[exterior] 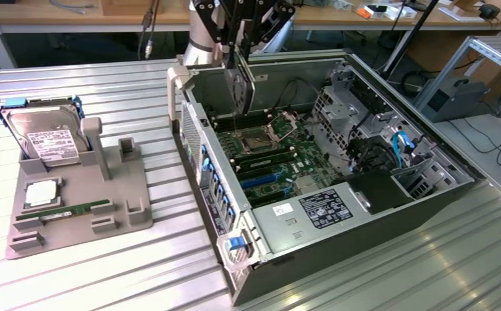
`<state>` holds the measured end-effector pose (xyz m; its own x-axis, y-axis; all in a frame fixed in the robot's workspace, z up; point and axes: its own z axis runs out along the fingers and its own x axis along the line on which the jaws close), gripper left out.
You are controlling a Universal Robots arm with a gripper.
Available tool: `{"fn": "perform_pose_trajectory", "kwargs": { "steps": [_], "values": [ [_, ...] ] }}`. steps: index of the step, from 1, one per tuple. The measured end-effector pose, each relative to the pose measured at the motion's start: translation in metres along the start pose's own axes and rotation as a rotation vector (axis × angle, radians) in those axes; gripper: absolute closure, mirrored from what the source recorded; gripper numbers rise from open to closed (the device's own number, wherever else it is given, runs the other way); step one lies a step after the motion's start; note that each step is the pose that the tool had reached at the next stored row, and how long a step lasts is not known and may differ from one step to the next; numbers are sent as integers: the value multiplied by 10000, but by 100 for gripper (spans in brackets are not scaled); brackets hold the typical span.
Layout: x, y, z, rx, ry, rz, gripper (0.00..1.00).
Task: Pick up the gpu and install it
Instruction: 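Pick up the gpu and move the gpu toward the slot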
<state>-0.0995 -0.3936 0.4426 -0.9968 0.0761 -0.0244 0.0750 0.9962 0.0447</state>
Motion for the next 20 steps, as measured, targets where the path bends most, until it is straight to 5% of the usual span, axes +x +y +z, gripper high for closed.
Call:
{"fn": "perform_pose_trajectory", "kwargs": {
  "steps": [20],
  "values": [
    [-402, 22, 31, 0, 0, 0, 73]
  ]
}}
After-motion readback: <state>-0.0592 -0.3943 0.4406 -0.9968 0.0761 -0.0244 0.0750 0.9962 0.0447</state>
